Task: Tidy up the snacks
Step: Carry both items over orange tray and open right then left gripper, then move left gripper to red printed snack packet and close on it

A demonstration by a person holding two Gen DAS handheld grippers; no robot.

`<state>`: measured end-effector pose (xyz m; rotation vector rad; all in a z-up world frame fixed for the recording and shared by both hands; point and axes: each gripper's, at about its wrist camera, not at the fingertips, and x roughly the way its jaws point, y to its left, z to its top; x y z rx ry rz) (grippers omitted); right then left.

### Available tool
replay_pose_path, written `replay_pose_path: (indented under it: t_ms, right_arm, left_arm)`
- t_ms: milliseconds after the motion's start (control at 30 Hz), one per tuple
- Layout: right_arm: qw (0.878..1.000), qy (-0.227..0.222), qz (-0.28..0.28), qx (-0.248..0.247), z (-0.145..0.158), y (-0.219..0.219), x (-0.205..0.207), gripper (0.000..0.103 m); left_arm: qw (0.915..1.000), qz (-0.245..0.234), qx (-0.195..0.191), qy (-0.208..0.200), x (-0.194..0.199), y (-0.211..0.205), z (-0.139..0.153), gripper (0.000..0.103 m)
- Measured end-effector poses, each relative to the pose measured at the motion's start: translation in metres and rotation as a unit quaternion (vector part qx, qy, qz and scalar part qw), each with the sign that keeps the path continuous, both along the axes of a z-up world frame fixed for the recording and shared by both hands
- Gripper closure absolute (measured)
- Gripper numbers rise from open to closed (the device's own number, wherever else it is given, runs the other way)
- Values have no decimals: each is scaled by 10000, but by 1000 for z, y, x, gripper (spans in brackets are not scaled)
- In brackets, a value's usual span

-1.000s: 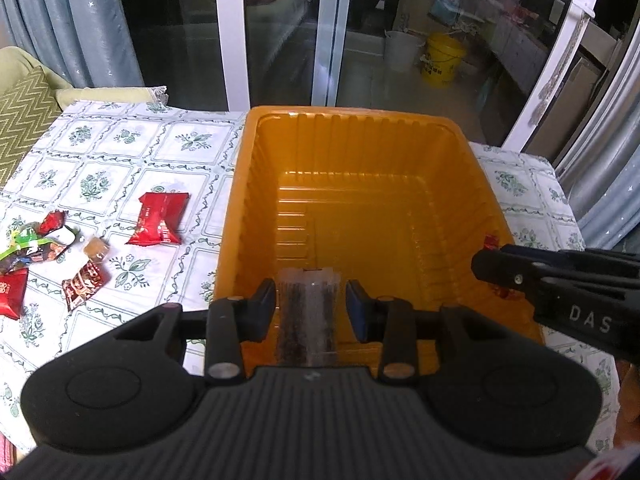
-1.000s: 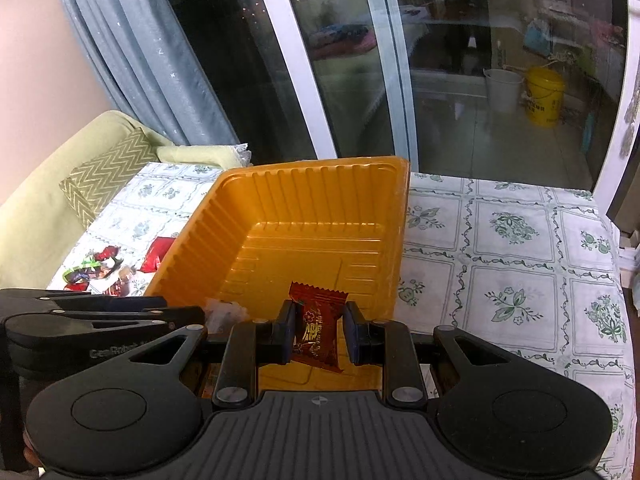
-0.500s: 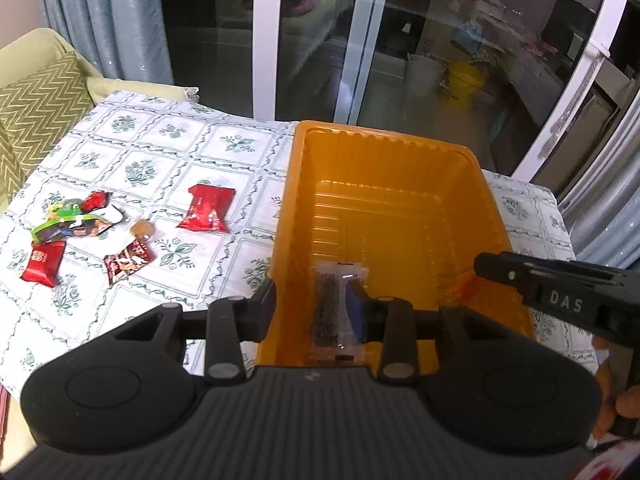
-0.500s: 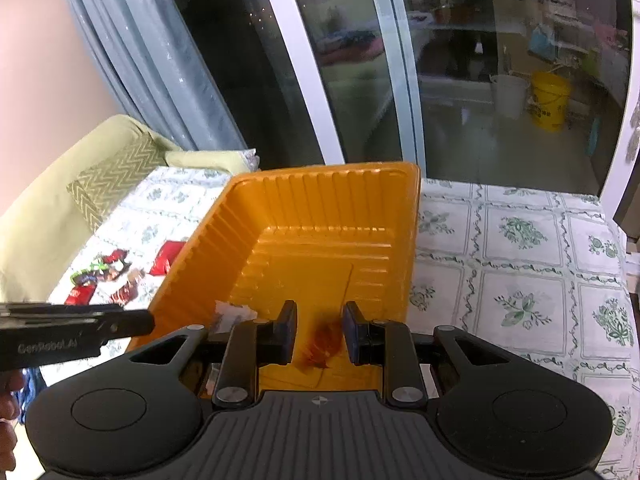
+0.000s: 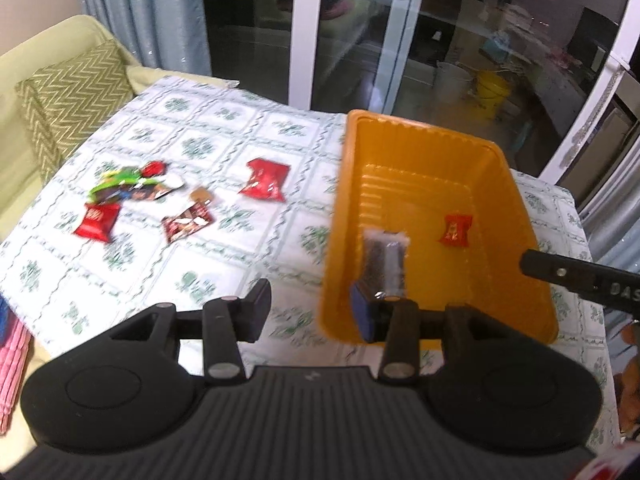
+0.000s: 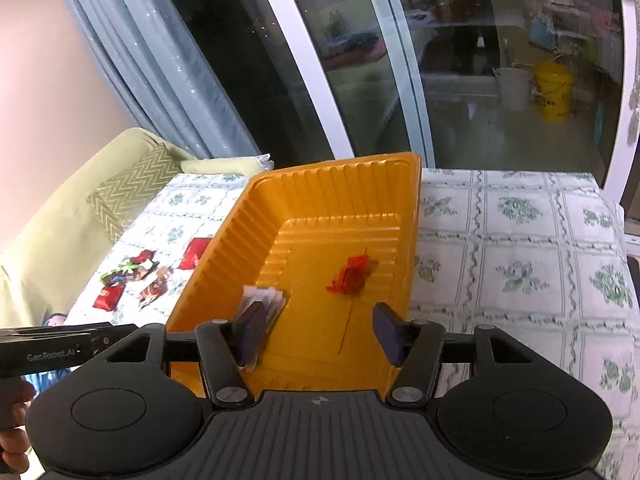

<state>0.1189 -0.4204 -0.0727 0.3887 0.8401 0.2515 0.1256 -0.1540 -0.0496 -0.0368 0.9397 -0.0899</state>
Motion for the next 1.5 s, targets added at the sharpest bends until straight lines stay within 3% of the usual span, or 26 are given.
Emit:
replay_pose_path:
  t_ms: [333,733,1200,1500]
  right_arm:
    - [9996,-69,264,-69,14,20,-21,43]
    - [9949,95,990,-143,15,80,-25,43]
    - [9918,72,1275,-78,22,172,3,43]
    - [9922,259,1220,-85,13,226,38,43]
  left_arm:
    - [9994,345,14,51,-35,26,2,61]
    - [9972,732,-15,162,-54,77,-4,60]
    - [9951,954,94,226,-31,164,-7,60]
    - [9958,855,215,249,-2,207,-13,60]
